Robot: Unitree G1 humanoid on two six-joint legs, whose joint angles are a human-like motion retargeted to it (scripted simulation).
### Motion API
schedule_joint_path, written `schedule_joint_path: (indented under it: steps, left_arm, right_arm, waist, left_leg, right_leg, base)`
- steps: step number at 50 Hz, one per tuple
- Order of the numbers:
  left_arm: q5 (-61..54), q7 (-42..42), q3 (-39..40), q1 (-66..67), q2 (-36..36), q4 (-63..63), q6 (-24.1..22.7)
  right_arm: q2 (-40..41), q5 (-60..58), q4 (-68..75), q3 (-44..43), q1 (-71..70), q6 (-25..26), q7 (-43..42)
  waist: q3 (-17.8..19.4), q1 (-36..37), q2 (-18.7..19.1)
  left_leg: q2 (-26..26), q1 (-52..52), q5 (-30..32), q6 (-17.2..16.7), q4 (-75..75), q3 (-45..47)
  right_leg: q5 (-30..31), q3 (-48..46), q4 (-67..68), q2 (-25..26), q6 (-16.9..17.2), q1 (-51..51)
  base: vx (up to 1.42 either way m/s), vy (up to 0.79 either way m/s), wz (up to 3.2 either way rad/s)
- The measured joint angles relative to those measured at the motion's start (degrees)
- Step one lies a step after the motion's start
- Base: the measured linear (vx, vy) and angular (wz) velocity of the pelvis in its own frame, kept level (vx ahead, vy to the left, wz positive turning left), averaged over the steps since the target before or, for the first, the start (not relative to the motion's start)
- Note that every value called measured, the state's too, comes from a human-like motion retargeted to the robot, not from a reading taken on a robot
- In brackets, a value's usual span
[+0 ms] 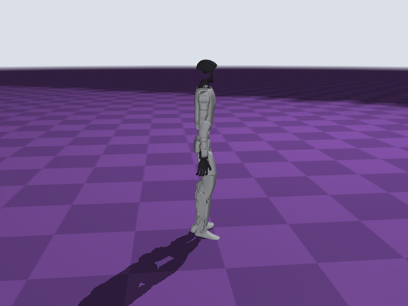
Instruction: Upper body actions
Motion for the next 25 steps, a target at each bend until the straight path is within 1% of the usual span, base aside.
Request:
schedule_joint_path:
  steps: [3, 5, 9, 12, 15, 17, 18, 20, 23, 25]
  left_arm:
    - [0.78, 1.38, -0.36, -0.17, 0.81, 1.05, 0.68]
    - [1.04, 1.16, 0.1, 0.6, 0.95, 1.15, 0.92]
    - [-0.53, 0.44, 2.54, 2.77, 0.43, 1.68, 0.98]
    - [-2.59, -0.82, 4.09, 2.93, 0.65, 2.04, 0.85]
    - [-1.55, -1.3, 5.53, 2.96, 0.94, 1.73, 1.58]
    - [-1.24, -1.11, 5.22, 3.3, 1.43, 0.88, 1.43]
    - [-1.2, -1.3, 4.79, 3.39, 1.81, 0.42, 1.33]
    - [-0.71, -1.87, 4.06, 3.21, 2.62, -0.19, 1.55]
    - [0.26, -1.07, 3.81, 2.59, 3.38, -0.65, 2.2]
    - [-0.06, -0.11, 3.61, 2.11, 3.39, -1.29, 2.36]
  right_arm:
    - [0.12, 3.87, 0.42, -0.06, 0.27, -1.6, -0.03]
    - [-0.28, 3.75, 1.03, 0.08, 1.06, -1.6, 0.09]
    - [-1.55, -0.5, 2.48, 0.11, 2.42, 0.26, -1.48]
    - [-2.42, -0.71, 2.83, 0.43, 1.6, 0.31, -2.1]
    - [-2.49, 0.98, 2.06, 0.09, 0.73, 0.06, -1.86]
    - [-2.2, 2.92, 1.45, 0.22, 0.27, -0.5, -2.04]
    - [-2.01, 3.49, 1.2, 0.25, 0.0, -0.71, -2.18]
    - [-1.52, 3.65, 0.73, 0.24, -0.42, -0.86, -2.2]
    - [-0.85, 3.14, 0.35, 0.62, -0.55, -1.19, -2.12]
    - [-0.53, 2.63, 0.11, 0.6, -0.58, -1.5, -2.4]
  waist:
    - [1.67, 0.48, -0.47]
    - [1.16, 2.39, -0.91]
    - [-1.44, 4.92, -0.75]
    - [-1.18, 4.63, -0.09]
    - [-1.17, 4.57, 0.97]
    - [-0.52, 3.54, 1.53]
    - [0.01, 2.87, 1.64]
    - [1.03, 1.87, 1.45]
    - [2.19, -1.05, 0.94]
    - [2.53, -3.98, 0.57]
  left_leg:
    - [-1.02, 1.85, -0.05, 0.91, -1.17, -0.69]
    - [-1.5, 2.48, -0.37, 0.85, -1.53, -0.2]
    - [-1.86, 1.58, -1.02, 0.49, -1.3, -0.8]
    - [-1.97, 0.68, -0.84, 0.37, -1.06, -2.73]
    - [-1.0, -1.1, -0.38, -0.21, -0.4, -4.55]
    - [-0.1, -2.32, 0.38, -0.93, 0.57, -7.53]
    - [0.09, -2.78, 0.82, -1.25, 1.01, -9.35]
    - [-0.1, -3.42, 1.7, -1.79, 1.63, -13.14]
    - [-1.76, -4.75, 3.27, -2.38, 2.66, -21.37]
    - [-3.78, -7.08, 4.46, -2.82, 4.33, -28.23]
  right_leg:
    - [-0.53, -0.51, -0.04, -0.07, 0.19, 1.86]
    - [-0.67, -0.09, -0.03, -0.47, 0.44, 2.27]
    - [-1.17, 0.29, 1.03, -1.2, 1.52, 1.27]
    - [-2.54, -0.32, 3.24, -1.48, 2.84, 0.97]
    - [-4.96, 0.3, 8.52, -1.68, 4.66, -0.78]
    - [-5.24, 3.4, 12.12, -1.21, 2.48, -2.26]
    - [-5.14, 6.55, 13.77, -0.79, 1.86, -2.97]
    - [-4.34, 16.17, 15.77, 0.75, 1.89, -4.39]
    - [-2.31, 37.65, 14.53, 5.34, 2.54, -4.9]
    - [-1.44, 49.98, 13.23, 7.08, 5.74, -4.45]
  base:
    - [0.07, 0.04, 0.04]
    - [0.22, 0.09, -0.23]
    - [0.21, 0.13, 0.08]
    - [0.01, 0.08, 0.45]
    - [0.01, 0.06, 0.5]
    - [0.01, -0.03, 1.11]
    - [0.03, -0.07, 1.48]
    - [0.01, -0.11, 1.75]
    - [0.03, -0.13, 2.53]
    - [0.03, -0.12, 3.31]
